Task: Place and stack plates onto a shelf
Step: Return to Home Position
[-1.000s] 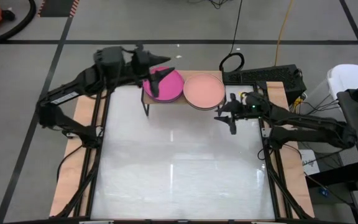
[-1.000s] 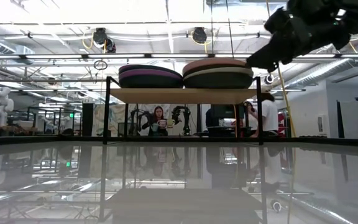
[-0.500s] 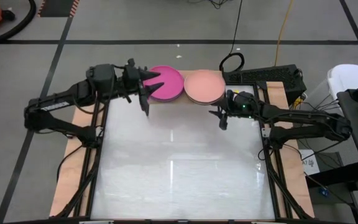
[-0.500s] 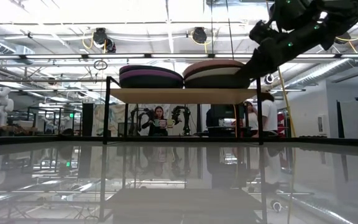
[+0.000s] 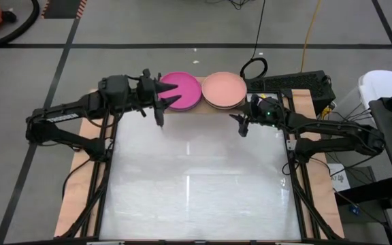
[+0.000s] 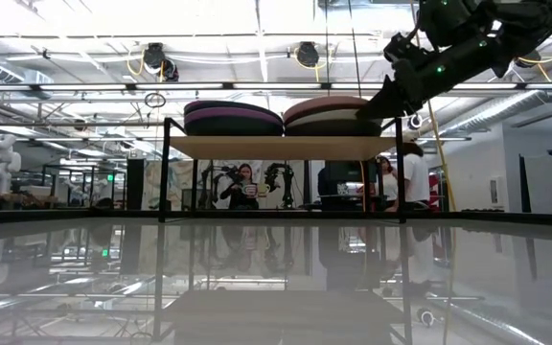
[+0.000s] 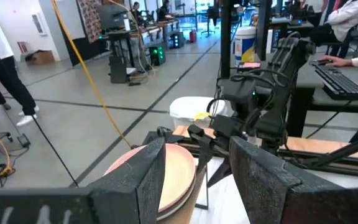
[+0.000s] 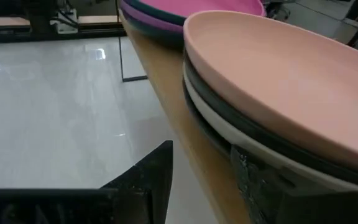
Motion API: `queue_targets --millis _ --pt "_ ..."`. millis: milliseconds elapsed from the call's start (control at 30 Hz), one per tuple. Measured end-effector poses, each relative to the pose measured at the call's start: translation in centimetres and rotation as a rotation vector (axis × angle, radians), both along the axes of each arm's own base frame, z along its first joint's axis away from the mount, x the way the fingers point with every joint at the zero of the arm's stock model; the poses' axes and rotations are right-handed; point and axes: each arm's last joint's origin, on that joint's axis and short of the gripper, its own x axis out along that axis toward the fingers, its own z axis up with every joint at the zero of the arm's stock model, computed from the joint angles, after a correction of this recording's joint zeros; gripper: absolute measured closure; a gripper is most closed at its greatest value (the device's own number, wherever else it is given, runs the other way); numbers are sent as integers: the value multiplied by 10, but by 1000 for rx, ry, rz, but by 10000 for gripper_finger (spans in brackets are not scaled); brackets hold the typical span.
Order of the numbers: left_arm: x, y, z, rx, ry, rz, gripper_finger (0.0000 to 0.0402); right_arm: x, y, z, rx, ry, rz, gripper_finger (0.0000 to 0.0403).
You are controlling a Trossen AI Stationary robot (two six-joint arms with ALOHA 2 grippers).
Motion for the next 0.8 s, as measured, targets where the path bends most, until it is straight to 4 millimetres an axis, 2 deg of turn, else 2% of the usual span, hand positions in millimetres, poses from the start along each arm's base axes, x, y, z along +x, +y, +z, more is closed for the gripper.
queue_targets --millis 233,400,633,800 --pt "-9 -10 3 -4 4 -36 218 -2 8 1 87 -6 97 259" --pt "-25 -24 10 0 -7 -67 218 -11 18 10 86 -26 127 259" --pt "-54 -50 12 9 10 -81 218 -30 28 60 98 -45 127 259" --pt "-75 -66 -17 16 25 -64 218 -52 37 79 71 -71 134 259"
